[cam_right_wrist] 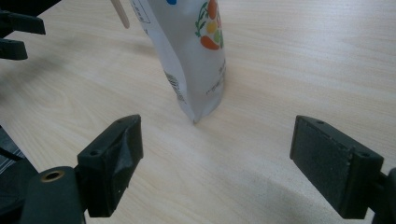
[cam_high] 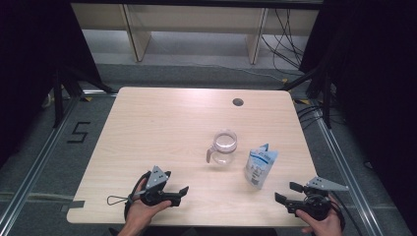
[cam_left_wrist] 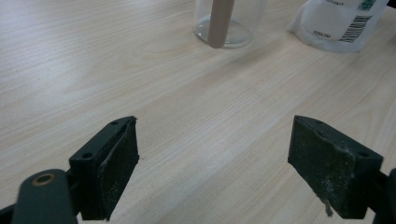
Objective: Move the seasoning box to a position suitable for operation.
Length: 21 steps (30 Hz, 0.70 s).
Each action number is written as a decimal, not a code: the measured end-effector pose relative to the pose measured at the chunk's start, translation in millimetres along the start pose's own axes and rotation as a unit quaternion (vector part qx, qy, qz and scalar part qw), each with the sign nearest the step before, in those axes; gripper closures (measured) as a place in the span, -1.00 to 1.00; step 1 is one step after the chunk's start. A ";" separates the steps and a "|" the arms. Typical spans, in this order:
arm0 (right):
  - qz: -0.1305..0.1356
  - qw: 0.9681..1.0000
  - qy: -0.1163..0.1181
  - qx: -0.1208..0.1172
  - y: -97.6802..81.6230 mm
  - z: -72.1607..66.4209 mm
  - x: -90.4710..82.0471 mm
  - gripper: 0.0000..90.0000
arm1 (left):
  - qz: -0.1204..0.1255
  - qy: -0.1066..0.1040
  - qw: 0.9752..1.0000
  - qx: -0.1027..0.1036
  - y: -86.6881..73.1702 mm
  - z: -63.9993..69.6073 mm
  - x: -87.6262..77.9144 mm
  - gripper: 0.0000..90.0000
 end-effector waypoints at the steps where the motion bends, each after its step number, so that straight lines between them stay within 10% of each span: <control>1: 0.003 1.000 -0.003 -0.003 0.6 1.0 0.1 -0.60 | 0.001 0.000 1.000 0.000 0.6 0.1 0.4 -0.64; 21: 0.009 1.000 -0.006 -0.009 0.9 5.5 -2.5 -0.59 | 0.017 -0.007 1.000 -0.010 31.0 -1.1 17.4 -0.58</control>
Point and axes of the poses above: each handheld gripper's, and its own axes: x roughly forward along the jaws, y roughly out of its top, z roughly to its right, the point moved 10 cm from there along x, roughly forward along the jaws, and after that the axes turned 11 degrees about -z, right-handed, at the moved point
